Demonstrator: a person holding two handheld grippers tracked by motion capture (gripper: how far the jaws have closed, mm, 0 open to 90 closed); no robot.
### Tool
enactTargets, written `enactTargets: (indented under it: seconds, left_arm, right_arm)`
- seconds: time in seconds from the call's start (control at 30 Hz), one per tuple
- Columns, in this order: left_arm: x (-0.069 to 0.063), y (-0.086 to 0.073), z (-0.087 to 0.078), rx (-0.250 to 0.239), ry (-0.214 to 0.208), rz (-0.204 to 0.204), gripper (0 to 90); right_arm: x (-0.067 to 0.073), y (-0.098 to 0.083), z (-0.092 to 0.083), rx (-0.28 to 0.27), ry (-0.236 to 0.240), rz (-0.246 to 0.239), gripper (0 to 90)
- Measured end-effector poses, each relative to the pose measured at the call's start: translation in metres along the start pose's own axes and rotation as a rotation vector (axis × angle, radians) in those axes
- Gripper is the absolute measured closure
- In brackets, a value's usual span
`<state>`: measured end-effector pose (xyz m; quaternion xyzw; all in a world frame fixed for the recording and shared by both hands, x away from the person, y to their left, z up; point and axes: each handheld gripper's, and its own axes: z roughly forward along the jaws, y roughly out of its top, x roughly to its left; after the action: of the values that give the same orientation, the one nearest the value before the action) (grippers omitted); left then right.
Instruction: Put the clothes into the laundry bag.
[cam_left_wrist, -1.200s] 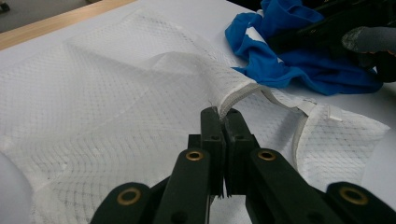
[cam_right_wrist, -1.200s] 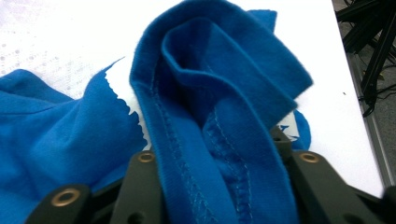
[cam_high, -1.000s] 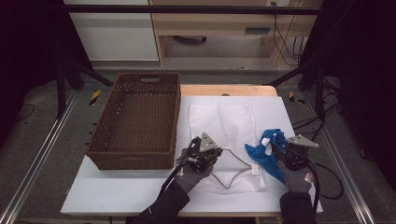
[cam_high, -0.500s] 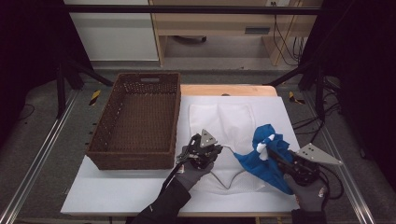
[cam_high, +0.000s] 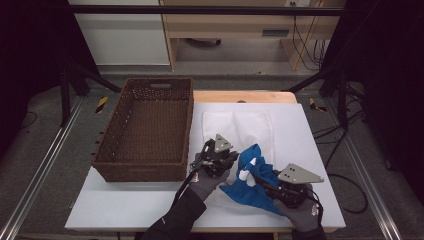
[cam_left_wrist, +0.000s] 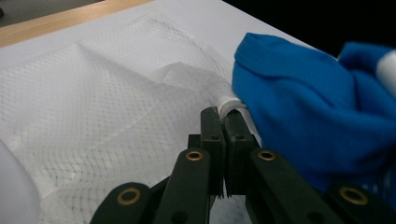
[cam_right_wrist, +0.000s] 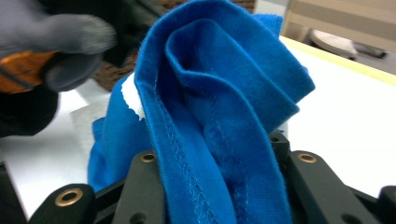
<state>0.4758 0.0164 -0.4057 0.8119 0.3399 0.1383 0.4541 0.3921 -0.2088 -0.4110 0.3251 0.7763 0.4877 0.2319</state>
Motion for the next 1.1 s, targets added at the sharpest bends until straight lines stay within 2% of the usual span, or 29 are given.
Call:
enactTargets:
  seconds: [0.1,0.23,0.43,0.47,0.57,0.63,0.73,0.8,0.87,0.97,1.1]
  left_arm:
    - [0.001,0.001,0.000,-0.007,0.001,-0.014,88.3]
    - [-0.002,0.002,-0.001,-0.017,0.005,-0.004,88.4]
    - [-0.004,0.002,-0.004,-0.039,0.009,0.010,88.5]
    - [-0.005,0.002,-0.005,-0.045,0.008,0.017,88.5]
    - [-0.008,0.002,-0.007,-0.055,0.003,0.022,88.6]
    - [-0.010,0.001,-0.007,-0.053,-0.002,0.033,88.6]
    - [-0.013,-0.002,-0.008,-0.054,-0.015,0.038,88.5]
    - [-0.014,-0.005,-0.008,-0.050,-0.020,0.042,88.5]
    - [-0.014,-0.008,-0.008,-0.044,-0.024,0.043,88.5]
    - [-0.013,-0.013,-0.007,-0.042,-0.026,0.040,88.5]
    - [-0.008,-0.016,-0.008,-0.042,-0.015,0.039,88.3]
  right_arm:
    - [0.005,-0.001,0.006,0.016,0.033,-0.011,63.8]
    - [0.009,-0.005,0.022,0.073,0.057,-0.023,63.8]
    - [0.011,-0.011,0.050,0.167,0.052,-0.014,63.6]
    - [0.011,-0.013,0.057,0.193,0.044,-0.001,63.5]
    - [0.012,-0.016,0.067,0.231,0.048,-0.001,63.3]
    - [0.013,-0.017,0.074,0.255,0.033,0.004,62.8]
    - [0.009,-0.017,0.081,0.243,-0.010,0.062,61.6]
    - [0.006,-0.017,0.084,0.239,-0.046,0.084,61.1]
    - [0.006,-0.019,0.090,0.251,-0.074,0.092,59.4]
    - [0.011,-0.022,0.097,0.257,-0.099,0.064,55.0]
    - [0.010,-0.020,0.092,0.244,-0.090,0.067,45.8]
